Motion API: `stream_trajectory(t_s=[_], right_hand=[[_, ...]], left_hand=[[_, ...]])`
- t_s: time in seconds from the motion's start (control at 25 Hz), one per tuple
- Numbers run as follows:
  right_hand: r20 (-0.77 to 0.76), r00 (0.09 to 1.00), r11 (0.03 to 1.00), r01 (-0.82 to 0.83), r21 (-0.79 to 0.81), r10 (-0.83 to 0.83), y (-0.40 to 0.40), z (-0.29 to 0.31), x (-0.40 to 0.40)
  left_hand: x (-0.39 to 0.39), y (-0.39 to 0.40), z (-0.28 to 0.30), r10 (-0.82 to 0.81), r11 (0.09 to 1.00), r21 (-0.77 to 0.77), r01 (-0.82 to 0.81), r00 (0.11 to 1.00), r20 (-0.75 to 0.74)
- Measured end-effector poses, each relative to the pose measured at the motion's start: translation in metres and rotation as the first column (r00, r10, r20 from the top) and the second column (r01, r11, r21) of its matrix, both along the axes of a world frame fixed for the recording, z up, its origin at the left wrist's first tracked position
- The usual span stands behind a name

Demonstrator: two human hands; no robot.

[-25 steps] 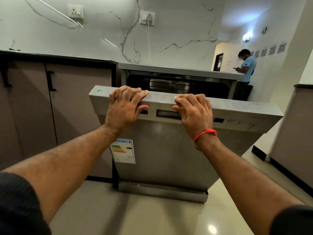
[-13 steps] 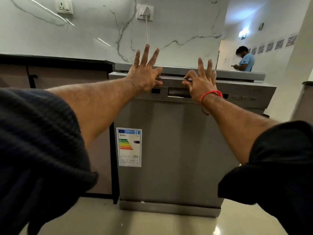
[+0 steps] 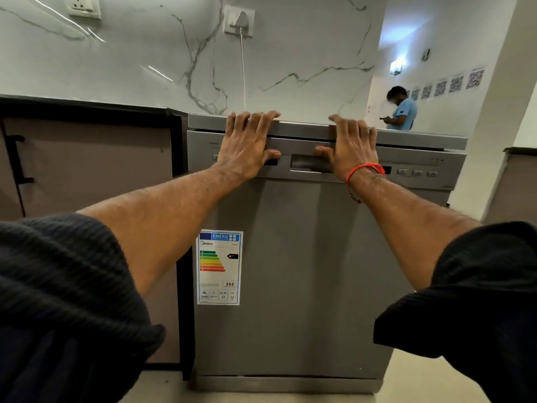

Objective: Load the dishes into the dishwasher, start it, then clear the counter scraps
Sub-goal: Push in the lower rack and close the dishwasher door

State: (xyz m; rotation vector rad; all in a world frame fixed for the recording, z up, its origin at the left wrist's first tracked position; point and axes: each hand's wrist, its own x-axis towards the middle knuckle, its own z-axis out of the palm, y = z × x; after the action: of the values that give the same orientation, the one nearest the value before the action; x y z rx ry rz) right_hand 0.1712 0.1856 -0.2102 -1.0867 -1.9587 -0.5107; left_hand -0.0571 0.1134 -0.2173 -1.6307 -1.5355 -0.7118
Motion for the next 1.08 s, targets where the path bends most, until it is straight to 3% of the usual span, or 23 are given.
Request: stream_trajectory(t_s=[0.08,0.4,0.68,1.08], right_hand=[[0.060,0.997,0.999,0.048,0.020,-0.049,0.003,0.003,0.002],[-0.043,0.999,0.999,0.030,0.018,-0.029,0.005,0.001,-0.002],[-0.104,0.992,0.991,0.080,0.103,-0.069,0.016,-0.003,-0.007],[-0.128,0.991,1.000,0.026,0.014,-0.024,0.008,0.001,-0.007]], left_hand=[[-0.002,0.002,0.001,0.029,1.000,-0.008,-0.029,1.000,0.000],[0.012,0.004,0.012,0.033,0.999,-0.015,-0.031,0.984,0.176],[0.010,0.011,0.005,0.101,0.990,0.093,-0.109,0.991,0.085],[0.028,0.000,0.008,0.193,0.980,0.032,-0.197,0.977,0.086]])
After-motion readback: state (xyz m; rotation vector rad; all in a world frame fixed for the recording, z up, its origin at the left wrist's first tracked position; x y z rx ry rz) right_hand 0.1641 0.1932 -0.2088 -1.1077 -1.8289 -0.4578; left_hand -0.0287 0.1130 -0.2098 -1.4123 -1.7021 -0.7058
